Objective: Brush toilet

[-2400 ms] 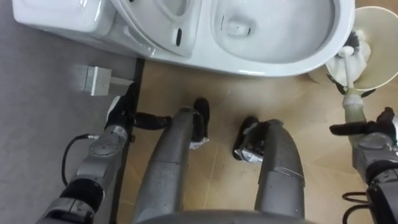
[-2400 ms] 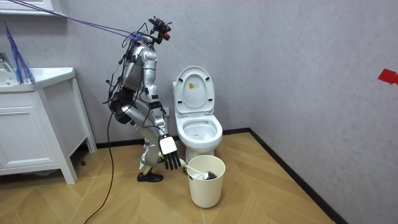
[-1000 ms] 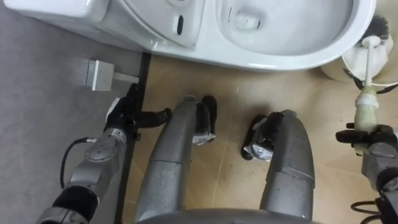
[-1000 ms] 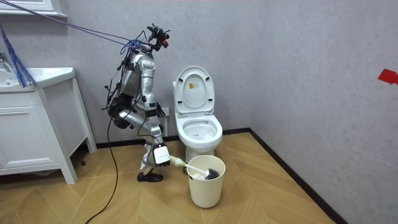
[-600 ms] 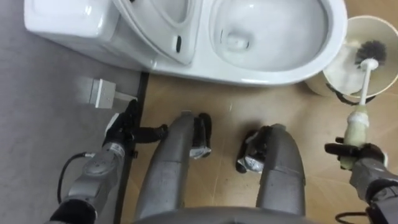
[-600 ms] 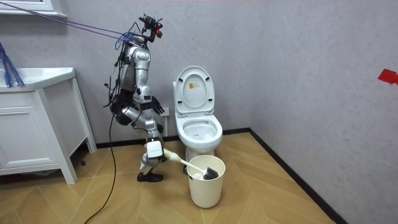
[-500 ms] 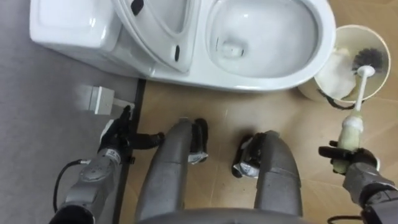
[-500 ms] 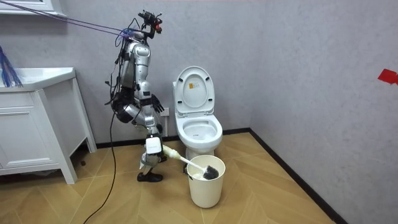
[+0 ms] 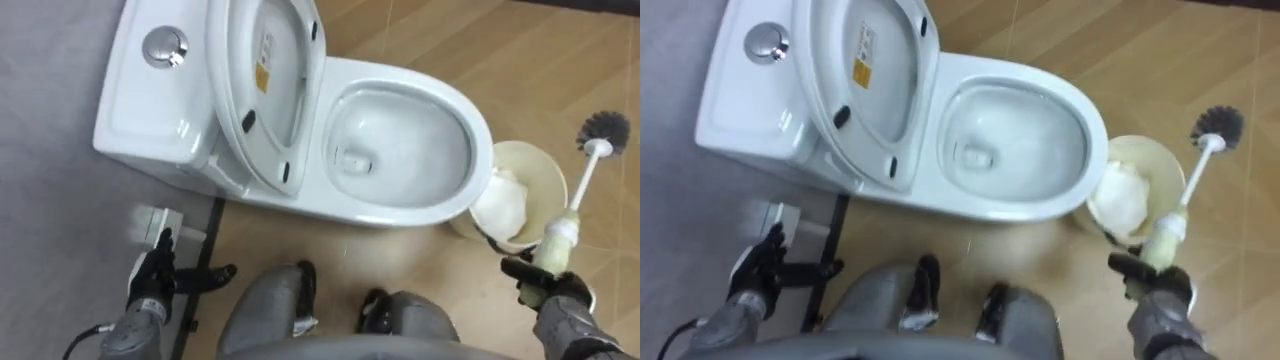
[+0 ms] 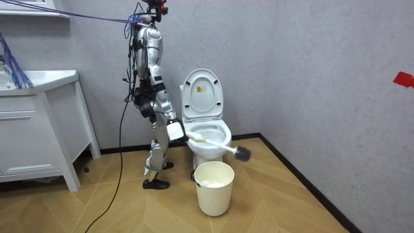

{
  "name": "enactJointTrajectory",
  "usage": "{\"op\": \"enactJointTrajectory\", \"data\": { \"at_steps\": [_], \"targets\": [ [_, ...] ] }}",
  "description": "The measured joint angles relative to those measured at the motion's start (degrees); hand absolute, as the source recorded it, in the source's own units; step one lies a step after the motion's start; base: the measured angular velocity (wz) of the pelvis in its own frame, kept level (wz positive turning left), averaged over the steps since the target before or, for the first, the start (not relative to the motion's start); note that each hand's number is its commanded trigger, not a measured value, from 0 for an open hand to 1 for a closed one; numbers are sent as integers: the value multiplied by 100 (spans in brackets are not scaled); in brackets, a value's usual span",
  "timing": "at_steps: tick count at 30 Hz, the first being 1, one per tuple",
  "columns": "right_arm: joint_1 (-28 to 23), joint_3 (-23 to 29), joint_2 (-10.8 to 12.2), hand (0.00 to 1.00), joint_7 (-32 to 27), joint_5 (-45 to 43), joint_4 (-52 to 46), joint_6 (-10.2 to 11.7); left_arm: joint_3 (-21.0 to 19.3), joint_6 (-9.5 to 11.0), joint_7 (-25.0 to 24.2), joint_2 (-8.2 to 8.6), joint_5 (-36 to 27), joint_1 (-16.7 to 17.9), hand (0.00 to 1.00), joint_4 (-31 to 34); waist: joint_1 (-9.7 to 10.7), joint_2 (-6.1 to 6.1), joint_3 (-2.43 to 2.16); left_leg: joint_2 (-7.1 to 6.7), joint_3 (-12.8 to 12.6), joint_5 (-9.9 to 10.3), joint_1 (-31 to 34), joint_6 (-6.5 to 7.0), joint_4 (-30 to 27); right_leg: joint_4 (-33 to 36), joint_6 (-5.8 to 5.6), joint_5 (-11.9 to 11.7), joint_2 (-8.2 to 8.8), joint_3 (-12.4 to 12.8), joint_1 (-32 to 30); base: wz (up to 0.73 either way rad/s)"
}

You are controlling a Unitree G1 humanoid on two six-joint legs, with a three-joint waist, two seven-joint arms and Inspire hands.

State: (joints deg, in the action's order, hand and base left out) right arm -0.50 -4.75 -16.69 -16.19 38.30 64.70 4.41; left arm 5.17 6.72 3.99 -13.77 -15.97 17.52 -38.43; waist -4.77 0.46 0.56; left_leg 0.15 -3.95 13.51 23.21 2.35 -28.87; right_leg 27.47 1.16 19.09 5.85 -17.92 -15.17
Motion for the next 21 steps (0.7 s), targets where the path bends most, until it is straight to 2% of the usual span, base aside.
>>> {"op": "enactJointTrajectory", "data": {
  "at_steps": [2,5,7,10,15,19,21],
  "targets": [
    [-227,-1,19,100,-5,-261,-266,57,-102,13,5,5,139,210,0,222,3,-26,-16,-29,-5,1,-271,0,121,-224,-30,-19,-11,-95,342,15],
    [-424,3,117,100,-42,-521,-549,148,-377,96,42,132,504,401,0,525,-3,-65,-14,-84,-3,1,-670,0,322,-503,-68,-34,2,-201,807,18],
    [-520,69,195,100,-98,-1064,-721,177,-537,140,169,246,1027,694,0,1126,-3,-89,-21,-129,88,2,-886,-1,406,-695,-101,-53,0,-286,1107,18],
    [-601,105,217,100,-200,-1628,-1164,193,-591,254,332,278,1731,958,0,1844,-50,-130,-23,-181,97,1,-1076,-1,518,-784,-111,-48,4,-324,1300,10],
    [-557,94,318,100,-265,-2144,-1429,455,-628,265,575,291,2575,1167,0,2577,-81,-185,-20,-200,294,3,-1178,-4,520,-908,-123,-44,4,-529,1502,20],
    [-513,96,394,100,-245,-3098,-1436,457,-643,491,780,295,3210,1188,0,3239,-194,-240,-21,-222,444,1,-1151,-22,512,-1020,-141,-64,-42,-642,1595,21],
    [-510,95,416,100,-241,-3636,-1435,473,-643,511,818,301,3497,1192,0,3465,-209,-229,-54,-246,498,1,-1162,-21,513,-1086,-151,-90,-83,-712,1661,17]
  ]
}}
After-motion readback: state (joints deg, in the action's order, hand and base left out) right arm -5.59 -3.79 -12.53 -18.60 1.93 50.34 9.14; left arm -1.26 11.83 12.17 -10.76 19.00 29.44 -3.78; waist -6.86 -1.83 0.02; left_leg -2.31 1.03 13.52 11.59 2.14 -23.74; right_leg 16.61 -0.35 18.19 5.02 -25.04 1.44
